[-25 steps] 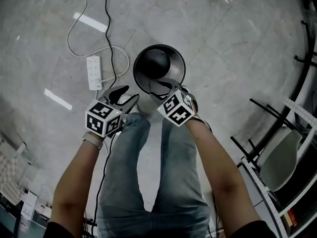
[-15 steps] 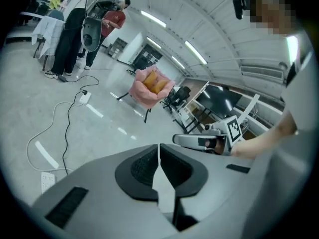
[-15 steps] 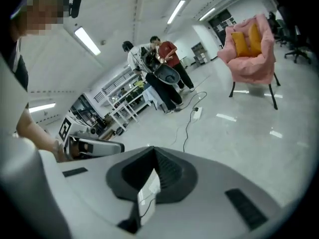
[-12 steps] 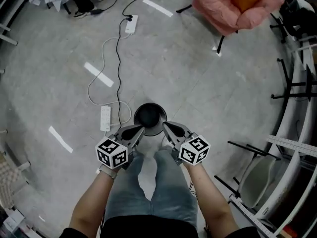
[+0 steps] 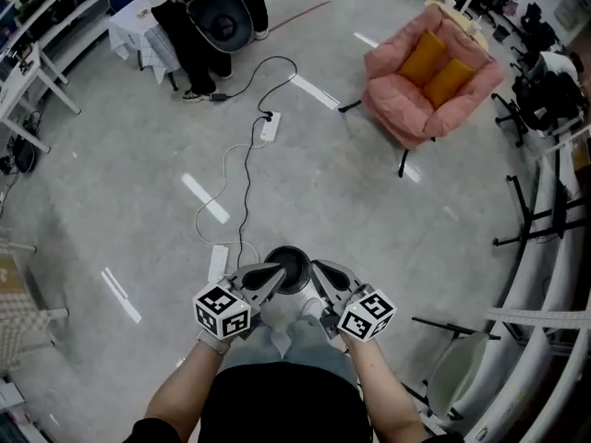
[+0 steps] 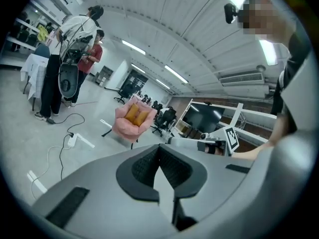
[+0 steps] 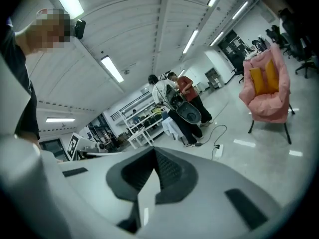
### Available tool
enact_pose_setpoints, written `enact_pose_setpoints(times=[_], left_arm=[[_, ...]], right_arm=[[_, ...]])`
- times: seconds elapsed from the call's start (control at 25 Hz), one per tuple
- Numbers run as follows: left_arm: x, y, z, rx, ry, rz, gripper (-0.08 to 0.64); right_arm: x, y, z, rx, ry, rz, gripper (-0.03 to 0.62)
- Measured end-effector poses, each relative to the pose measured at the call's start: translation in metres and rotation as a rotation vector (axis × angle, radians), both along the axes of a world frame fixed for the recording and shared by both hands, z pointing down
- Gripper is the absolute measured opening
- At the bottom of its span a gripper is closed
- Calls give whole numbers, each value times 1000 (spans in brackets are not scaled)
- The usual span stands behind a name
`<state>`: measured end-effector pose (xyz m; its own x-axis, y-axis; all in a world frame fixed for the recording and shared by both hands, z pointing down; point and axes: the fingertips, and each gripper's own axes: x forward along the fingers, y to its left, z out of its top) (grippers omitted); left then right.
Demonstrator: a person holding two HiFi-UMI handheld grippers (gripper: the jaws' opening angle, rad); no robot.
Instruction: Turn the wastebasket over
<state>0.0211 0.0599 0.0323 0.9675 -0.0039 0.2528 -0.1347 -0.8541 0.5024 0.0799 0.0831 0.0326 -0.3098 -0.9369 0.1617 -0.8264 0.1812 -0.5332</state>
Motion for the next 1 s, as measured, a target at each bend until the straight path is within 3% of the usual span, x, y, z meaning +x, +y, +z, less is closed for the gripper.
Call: enact_pose_setpoints(times=[0.24,0.48,1.0], left_arm=[[-18,15,-85,59,67,-41,14],[-27,10,-133,162,128,-102,14],[-40,-1,-158,220,151,-164,14]], right_arm=[[-21,8,-83,109,49,-52,11],[-29,14,-129,190,89,-73,11],[-26,5,-156,251,156,-71,9]])
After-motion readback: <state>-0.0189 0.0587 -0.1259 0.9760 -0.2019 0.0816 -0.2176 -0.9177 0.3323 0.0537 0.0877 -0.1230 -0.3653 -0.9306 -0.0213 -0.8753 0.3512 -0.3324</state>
